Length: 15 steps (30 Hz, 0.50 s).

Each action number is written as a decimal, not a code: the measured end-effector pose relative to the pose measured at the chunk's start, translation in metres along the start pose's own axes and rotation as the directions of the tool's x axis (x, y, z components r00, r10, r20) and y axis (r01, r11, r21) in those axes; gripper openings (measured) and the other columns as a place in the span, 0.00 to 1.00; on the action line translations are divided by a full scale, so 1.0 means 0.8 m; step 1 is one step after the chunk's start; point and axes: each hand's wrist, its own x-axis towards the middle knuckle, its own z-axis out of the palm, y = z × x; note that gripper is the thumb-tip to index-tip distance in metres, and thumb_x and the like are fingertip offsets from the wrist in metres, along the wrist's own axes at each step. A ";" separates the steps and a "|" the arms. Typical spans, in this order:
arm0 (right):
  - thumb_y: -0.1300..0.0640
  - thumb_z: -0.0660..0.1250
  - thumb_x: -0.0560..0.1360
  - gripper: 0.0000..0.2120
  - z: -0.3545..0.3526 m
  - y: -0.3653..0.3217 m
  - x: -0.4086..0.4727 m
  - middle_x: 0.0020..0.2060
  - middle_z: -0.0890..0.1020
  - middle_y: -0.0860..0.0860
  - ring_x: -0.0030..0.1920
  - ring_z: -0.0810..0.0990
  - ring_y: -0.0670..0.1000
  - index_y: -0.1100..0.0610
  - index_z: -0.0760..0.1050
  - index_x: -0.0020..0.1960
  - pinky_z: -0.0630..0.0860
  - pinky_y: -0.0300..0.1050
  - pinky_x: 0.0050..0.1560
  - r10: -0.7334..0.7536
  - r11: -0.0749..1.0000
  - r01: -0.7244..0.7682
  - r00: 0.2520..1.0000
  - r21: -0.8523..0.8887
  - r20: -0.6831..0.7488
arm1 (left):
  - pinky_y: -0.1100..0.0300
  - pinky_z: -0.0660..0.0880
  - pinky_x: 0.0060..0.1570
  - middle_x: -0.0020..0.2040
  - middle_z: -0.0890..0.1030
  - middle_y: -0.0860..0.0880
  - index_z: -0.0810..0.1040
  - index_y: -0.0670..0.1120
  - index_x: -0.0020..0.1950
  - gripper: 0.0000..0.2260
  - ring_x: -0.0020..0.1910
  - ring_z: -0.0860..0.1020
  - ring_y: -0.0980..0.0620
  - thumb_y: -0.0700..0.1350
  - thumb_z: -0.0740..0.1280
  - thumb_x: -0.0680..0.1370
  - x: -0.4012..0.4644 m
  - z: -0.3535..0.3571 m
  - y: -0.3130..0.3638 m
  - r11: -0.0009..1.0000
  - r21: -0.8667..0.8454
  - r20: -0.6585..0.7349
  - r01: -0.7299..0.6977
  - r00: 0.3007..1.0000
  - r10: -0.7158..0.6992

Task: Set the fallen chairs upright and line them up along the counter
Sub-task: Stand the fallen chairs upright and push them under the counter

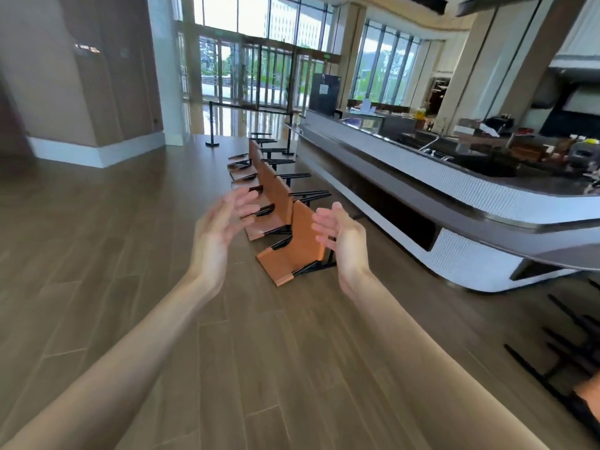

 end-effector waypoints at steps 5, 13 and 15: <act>0.47 0.57 0.85 0.20 0.107 0.065 0.150 0.55 0.86 0.54 0.57 0.84 0.53 0.59 0.82 0.59 0.77 0.55 0.66 0.005 1.000 -0.003 0.996 -0.017 0.085 | 0.48 0.75 0.66 0.62 0.83 0.46 0.79 0.46 0.64 0.20 0.61 0.81 0.47 0.57 0.58 0.81 0.124 -0.084 -0.086 1.000 0.024 -0.071 0.012 0.997 -0.010; 0.47 0.57 0.85 0.20 0.340 0.091 0.425 0.54 0.86 0.55 0.57 0.84 0.53 0.59 0.82 0.59 0.77 0.55 0.66 -0.006 1.000 0.003 0.993 0.021 0.114 | 0.41 0.72 0.69 0.62 0.82 0.44 0.77 0.42 0.66 0.20 0.61 0.81 0.46 0.54 0.58 0.82 0.431 -0.234 -0.190 0.994 0.061 -0.144 0.093 0.986 -0.083; 0.46 0.57 0.85 0.20 0.385 0.091 0.487 0.54 0.86 0.54 0.56 0.84 0.53 0.58 0.82 0.58 0.77 0.54 0.66 0.009 1.000 -0.012 0.993 0.026 0.117 | 0.41 0.73 0.68 0.62 0.83 0.44 0.77 0.41 0.66 0.20 0.61 0.81 0.45 0.52 0.57 0.83 0.505 -0.259 -0.203 0.993 0.076 -0.140 0.094 0.987 -0.082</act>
